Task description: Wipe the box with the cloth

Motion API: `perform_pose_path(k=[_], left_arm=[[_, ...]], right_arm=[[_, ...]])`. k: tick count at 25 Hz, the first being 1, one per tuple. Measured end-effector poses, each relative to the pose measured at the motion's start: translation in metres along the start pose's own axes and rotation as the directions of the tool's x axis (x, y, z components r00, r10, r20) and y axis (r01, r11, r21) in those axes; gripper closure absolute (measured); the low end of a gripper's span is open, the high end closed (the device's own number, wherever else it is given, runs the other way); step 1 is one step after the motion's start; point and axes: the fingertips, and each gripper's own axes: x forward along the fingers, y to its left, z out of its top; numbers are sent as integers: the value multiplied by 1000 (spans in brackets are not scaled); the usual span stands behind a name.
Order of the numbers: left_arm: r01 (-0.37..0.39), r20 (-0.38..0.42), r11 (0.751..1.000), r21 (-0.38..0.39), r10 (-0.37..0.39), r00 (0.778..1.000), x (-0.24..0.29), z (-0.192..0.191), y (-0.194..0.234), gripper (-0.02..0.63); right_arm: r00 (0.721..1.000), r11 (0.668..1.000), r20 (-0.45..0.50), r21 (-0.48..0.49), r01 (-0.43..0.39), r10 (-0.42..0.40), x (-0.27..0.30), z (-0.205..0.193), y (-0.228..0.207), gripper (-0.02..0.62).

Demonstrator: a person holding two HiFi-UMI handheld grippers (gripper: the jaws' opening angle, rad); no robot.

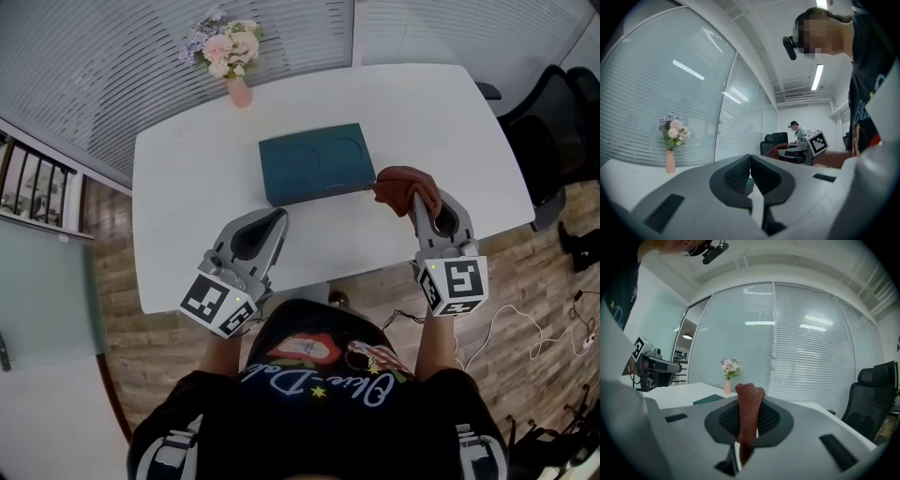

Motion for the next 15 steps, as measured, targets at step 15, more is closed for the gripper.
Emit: perform_pose_path(k=[15], left_arm=[[99, -2, 995, 14, -99, 995, 27, 2, -25, 601]], right_arm=[[1000, 1000, -6, -1, 16, -16, -20, -3, -6, 569]])
